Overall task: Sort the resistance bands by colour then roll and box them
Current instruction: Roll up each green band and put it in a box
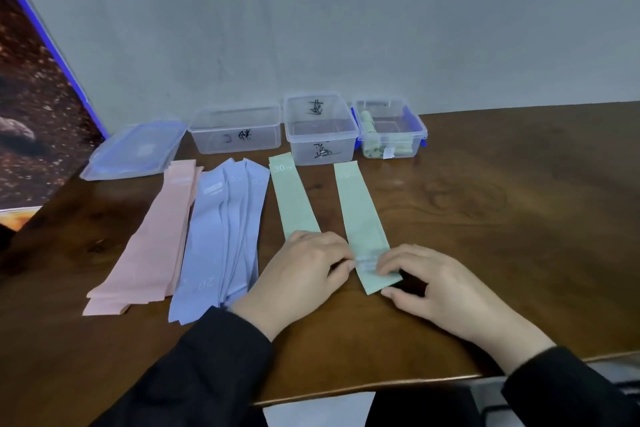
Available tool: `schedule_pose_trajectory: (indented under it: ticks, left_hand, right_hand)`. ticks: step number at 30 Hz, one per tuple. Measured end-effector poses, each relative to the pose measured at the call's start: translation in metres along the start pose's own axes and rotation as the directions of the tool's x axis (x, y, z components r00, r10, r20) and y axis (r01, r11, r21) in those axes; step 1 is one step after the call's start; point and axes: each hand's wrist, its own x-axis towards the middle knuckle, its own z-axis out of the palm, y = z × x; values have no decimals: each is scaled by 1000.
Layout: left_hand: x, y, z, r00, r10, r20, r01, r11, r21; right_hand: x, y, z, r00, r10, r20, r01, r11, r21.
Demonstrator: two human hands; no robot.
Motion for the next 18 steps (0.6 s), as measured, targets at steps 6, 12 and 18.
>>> schedule_pose_trajectory:
  ticks: [6,12,18]
  left_hand:
    - [-7,9,3,997,78,-29,-77,997,30]
    - [-10,13,4,993,100,57,-103,994,48]
    - [-9,20,5,985,170,15,-171,983,67]
  right_hand:
    - [0,0,0,999,-42,-17,41,997,-68]
    - [1,1,-1,1000,1,26,1,997,-74]
    - [0,3,1,999,-47,3,47,995,-84]
